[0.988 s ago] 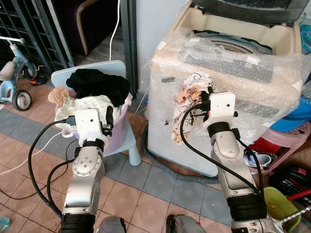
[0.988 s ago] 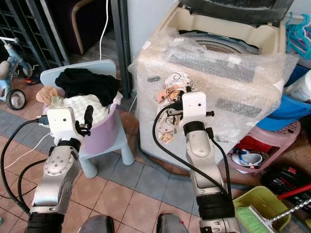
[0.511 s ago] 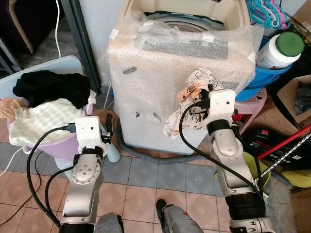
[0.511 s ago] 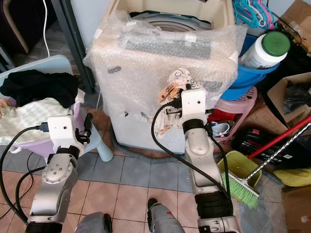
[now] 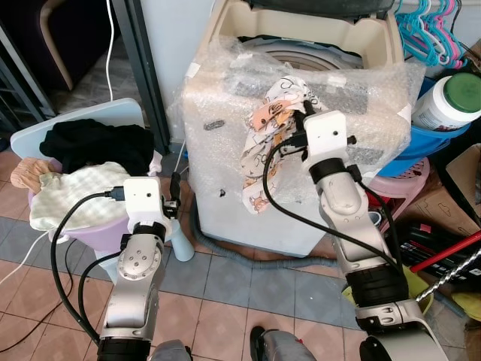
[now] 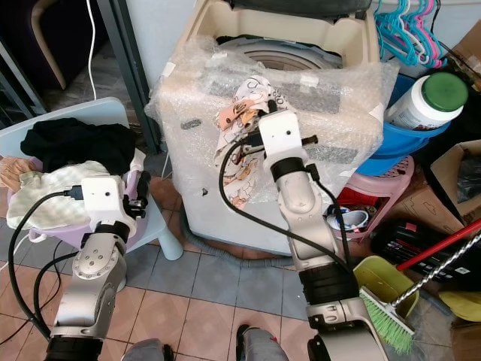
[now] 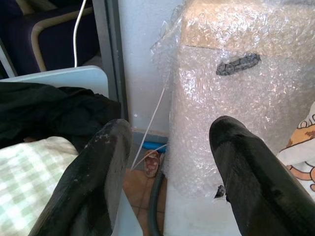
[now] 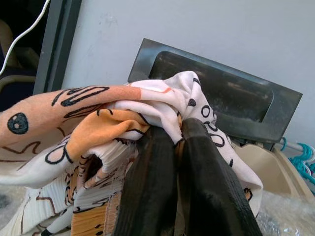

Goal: Clothes washing

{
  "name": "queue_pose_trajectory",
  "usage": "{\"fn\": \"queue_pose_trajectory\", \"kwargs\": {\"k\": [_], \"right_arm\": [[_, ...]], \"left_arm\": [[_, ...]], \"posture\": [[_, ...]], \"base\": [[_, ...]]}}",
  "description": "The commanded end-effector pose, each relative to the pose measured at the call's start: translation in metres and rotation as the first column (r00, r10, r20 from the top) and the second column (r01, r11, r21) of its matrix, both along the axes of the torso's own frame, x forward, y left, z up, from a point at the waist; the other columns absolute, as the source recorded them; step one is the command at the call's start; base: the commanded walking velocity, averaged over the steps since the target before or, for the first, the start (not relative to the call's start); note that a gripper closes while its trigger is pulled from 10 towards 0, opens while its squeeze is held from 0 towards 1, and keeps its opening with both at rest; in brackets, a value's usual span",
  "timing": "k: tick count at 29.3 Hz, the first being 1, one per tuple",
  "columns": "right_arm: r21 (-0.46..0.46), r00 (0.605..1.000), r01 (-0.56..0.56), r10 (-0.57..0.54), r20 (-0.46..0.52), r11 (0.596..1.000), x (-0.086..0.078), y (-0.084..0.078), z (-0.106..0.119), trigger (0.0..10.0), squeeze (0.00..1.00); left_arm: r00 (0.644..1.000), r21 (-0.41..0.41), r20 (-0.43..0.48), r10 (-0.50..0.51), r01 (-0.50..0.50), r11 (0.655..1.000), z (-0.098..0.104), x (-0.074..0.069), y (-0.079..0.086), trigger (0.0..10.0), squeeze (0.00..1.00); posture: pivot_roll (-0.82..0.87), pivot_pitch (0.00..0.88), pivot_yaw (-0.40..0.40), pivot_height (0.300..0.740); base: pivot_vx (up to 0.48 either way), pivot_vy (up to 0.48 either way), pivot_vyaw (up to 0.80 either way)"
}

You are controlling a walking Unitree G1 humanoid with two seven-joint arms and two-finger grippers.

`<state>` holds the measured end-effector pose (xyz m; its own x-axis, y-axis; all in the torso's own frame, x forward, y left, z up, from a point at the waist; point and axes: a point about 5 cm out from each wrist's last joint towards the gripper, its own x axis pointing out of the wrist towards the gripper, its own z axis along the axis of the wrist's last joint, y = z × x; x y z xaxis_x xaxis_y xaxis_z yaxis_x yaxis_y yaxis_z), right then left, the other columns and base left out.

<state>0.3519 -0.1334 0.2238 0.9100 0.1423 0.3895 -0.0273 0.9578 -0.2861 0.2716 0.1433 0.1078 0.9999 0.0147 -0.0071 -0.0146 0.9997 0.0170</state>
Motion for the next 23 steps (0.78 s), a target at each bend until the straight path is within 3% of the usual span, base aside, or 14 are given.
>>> {"fn": "queue_pose_trajectory", "kwargs": {"k": [1, 7, 10, 14, 17, 18, 20, 23], "right_arm": [[0.01, 0.997, 0.043, -0.043, 0.06, 0.999, 0.011, -0.013, 0.019, 10.0, 0.0], [0.038, 0.989, 0.092, -0.096, 0.109, 0.995, 0.032, -0.031, 0.055, 10.0, 0.0], [0.042, 0.987, 0.098, -0.103, 0.123, 0.994, 0.035, -0.033, 0.06, 10.0, 0.0], [0.026, 0.968, 0.138, -0.14, 0.207, 0.99, 0.041, -0.036, 0.089, 10.0, 0.0], [0.141, 0.967, 0.155, -0.179, 0.18, 0.978, 0.045, -0.047, 0.105, 10.0, 0.0], [0.141, 0.967, 0.155, -0.179, 0.18, 0.978, 0.045, -0.047, 0.105, 10.0, 0.0], [0.224, 0.965, 0.165, -0.205, 0.164, 0.96, 0.047, -0.053, 0.115, 10.0, 0.0], [0.288, 0.96, 0.201, -0.247, 0.132, 0.936, 0.049, -0.06, 0.113, 10.0, 0.0]], "left_arm": [[0.998, 0.006, -0.057, 0.008, -0.008, 1.0, -0.012, -0.005, 0.003, 10.0, 0.0], [0.998, -0.021, -0.056, 0.018, -0.019, 1.0, -0.01, 0.0, 0.0, 10.0, 0.0], [0.998, -0.023, -0.054, 0.014, -0.015, 1.0, -0.01, 0.0, -0.001, 10.0, 0.0], [0.998, -0.03, -0.059, -0.001, -0.001, 1.0, -0.009, 0.001, -0.003, 10.0, 0.0], [0.998, -0.04, -0.062, 0.019, -0.021, 0.999, -0.01, -0.001, -0.001, 10.0, 0.0], [0.998, -0.04, -0.062, 0.019, -0.021, 0.999, -0.01, -0.001, -0.001, 10.0, 0.0], [0.997, -0.07, -0.068, -0.021, 0.016, 0.997, -0.012, -0.005, -0.005, 10.0, 0.0], [0.998, -0.074, -0.069, -0.012, 0.007, 0.997, -0.012, -0.006, -0.007, 10.0, 0.0]], "posture": [[0.05, 0.121, -0.026, 0.74], [0.05, 0.121, -0.022, 0.74], [0.05, 0.12, -0.022, 0.74], [0.06, 0.14, -0.03, 0.74], [0.07, 0.135, -0.04, 0.74], [0.07, 0.135, -0.04, 0.74], [0.07, 0.137, -0.044, 0.74], [0.06, 0.135, -0.044, 0.74]], "base": [[0.345, 0.0, 0.0], [0.324, 0.0, 0.0], [0.347, 0.0, 0.0], [0.325, 0.0, 0.0], [0.332, 0.0, 0.0], [0.319, 0.0, 0.0], [0.379, 0.0, 0.0], [0.41, 0.0, 0.0]]}}
